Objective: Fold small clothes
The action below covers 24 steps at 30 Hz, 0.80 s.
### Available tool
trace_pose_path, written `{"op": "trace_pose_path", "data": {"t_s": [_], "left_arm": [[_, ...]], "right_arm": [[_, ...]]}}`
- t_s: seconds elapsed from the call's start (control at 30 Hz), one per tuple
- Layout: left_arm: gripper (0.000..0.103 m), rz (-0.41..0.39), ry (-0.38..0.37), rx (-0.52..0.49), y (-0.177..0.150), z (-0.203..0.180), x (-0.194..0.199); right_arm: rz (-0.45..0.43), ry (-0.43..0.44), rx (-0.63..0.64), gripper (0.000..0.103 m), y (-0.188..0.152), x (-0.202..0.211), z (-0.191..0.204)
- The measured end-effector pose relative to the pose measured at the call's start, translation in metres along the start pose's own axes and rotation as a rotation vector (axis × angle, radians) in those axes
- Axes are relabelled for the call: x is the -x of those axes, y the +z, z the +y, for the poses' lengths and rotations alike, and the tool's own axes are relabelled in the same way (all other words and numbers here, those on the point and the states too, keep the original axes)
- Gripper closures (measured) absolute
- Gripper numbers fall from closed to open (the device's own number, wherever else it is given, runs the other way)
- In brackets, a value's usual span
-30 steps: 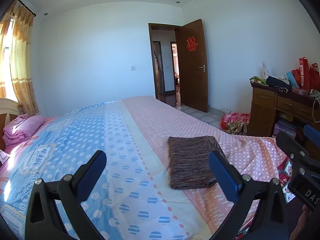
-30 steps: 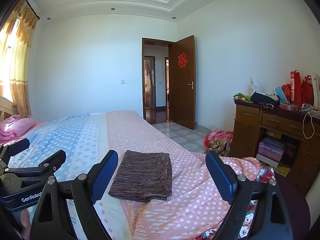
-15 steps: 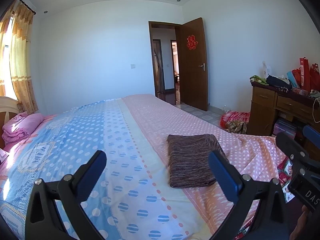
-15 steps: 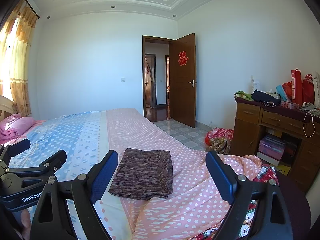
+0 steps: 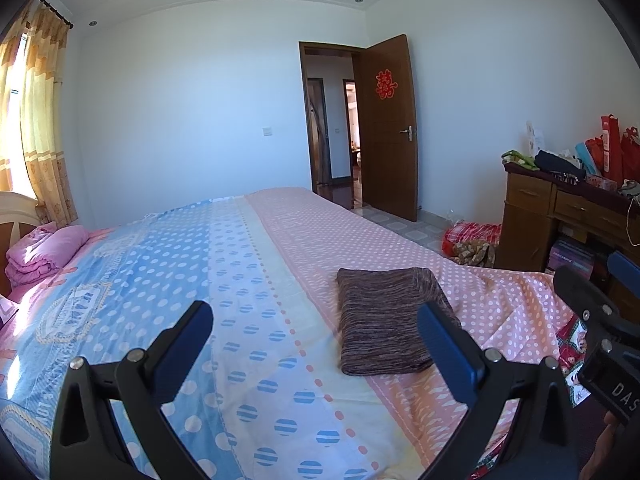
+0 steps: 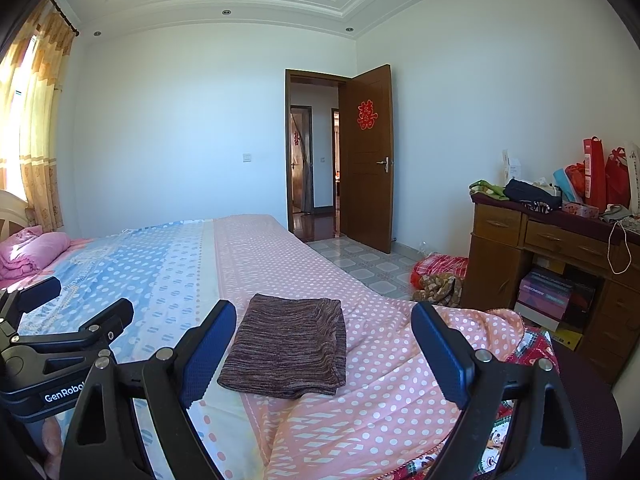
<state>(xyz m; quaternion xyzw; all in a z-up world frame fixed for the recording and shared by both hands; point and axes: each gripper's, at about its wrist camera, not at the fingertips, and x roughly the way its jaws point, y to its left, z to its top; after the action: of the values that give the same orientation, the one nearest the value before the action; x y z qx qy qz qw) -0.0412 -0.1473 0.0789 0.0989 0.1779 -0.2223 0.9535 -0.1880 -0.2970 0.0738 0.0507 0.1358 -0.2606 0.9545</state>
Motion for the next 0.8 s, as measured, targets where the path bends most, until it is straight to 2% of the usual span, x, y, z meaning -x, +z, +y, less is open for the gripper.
{"op": "trace_pose_path", "data": {"t_s": [0.8], "left_arm": [[0.0, 0.004, 0.021, 0.002, -0.0017, -0.0009, -0.0022]], "right_arm": [[0.0, -0.001, -0.002, 0.013, -0.0029, 0.0002, 0.0005]]}}
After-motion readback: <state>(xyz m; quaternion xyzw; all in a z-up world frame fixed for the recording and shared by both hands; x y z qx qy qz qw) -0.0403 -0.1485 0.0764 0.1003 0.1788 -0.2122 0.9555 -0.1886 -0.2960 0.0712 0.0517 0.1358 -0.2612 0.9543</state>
